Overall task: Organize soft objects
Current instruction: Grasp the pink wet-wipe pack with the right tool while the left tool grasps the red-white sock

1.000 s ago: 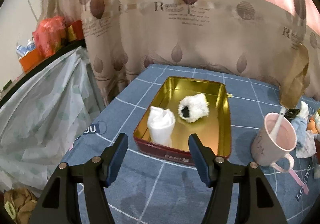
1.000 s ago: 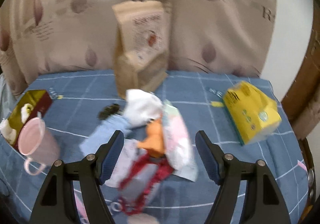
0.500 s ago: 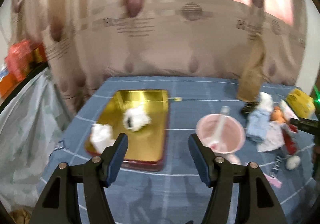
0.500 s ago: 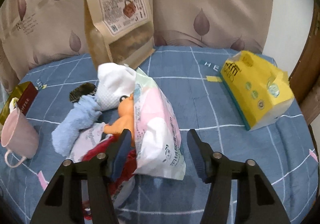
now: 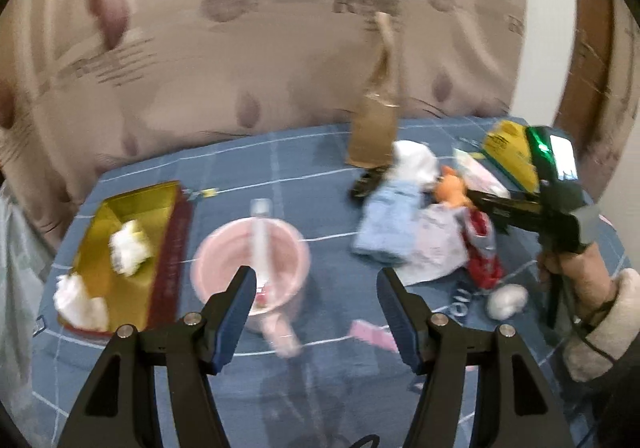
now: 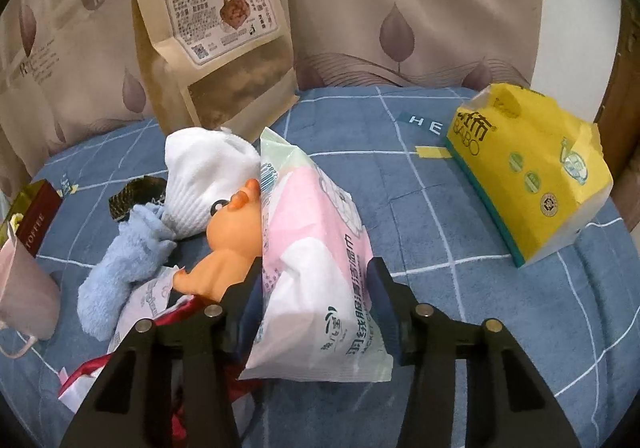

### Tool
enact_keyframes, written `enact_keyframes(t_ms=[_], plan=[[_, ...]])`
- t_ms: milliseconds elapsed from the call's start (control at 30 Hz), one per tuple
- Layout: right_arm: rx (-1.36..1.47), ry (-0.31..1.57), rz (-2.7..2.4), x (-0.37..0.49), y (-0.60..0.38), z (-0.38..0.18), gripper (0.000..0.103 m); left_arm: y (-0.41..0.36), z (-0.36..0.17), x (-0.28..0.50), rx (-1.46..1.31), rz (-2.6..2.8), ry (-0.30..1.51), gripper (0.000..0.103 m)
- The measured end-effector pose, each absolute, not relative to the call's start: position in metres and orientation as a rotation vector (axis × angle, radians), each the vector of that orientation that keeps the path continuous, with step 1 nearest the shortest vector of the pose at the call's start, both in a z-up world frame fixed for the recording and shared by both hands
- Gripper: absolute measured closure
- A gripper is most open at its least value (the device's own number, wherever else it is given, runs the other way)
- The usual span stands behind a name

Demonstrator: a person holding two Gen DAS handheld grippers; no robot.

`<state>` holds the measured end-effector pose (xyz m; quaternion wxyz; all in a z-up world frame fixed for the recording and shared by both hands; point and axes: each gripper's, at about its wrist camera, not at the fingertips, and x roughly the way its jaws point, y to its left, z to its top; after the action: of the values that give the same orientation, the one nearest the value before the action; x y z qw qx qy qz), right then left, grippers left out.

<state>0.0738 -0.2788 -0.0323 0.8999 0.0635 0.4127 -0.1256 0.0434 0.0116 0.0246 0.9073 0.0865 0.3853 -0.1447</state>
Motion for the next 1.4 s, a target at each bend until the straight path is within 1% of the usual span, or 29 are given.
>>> enact_keyframes(t_ms=[367, 733, 1067, 1100, 1133, 1167, 1200, 1400], plan=[[0.218, 0.848, -0.257, 0.054, -0.291, -0.025, 0.061, -0.062, 0.001, 0.046, 0.16, -0.501, 0.868, 0.039], [0.358, 0.864, -0.288, -0.002, -0.301, -0.014, 0.061, -0.123, -0.025, 0.056, 0.207, -0.641, 0.936, 0.039], [0.324, 0.867, -0.27, -0.01, -0.296, -0.013, 0.061, -0.156, -0.052, 0.091, 0.183, -0.657, 1.03, 0.039], [0.327, 0.869, -0.268, -0.01, -0.296, -0.014, 0.061, -0.155, -0.053, 0.092, 0.172, -0.658, 1.037, 0.049], [0.331, 0.869, -0.263, -0.01, -0.297, -0.014, 0.061, -0.154, -0.054, 0.092, 0.164, -0.658, 1.039, 0.073], [0.33, 0.87, -0.262, -0.009, -0.296, -0.014, 0.061, -0.154, -0.053, 0.092, 0.155, -0.66, 1.037, 0.083], [0.326, 0.869, -0.261, -0.009, -0.296, -0.014, 0.061, -0.154, -0.053, 0.092, 0.159, -0.656, 1.037, 0.087], [0.309, 0.868, -0.259, -0.009, -0.291, -0.014, 0.061, -0.146, -0.045, 0.086, 0.154, -0.643, 1.018, 0.091]])
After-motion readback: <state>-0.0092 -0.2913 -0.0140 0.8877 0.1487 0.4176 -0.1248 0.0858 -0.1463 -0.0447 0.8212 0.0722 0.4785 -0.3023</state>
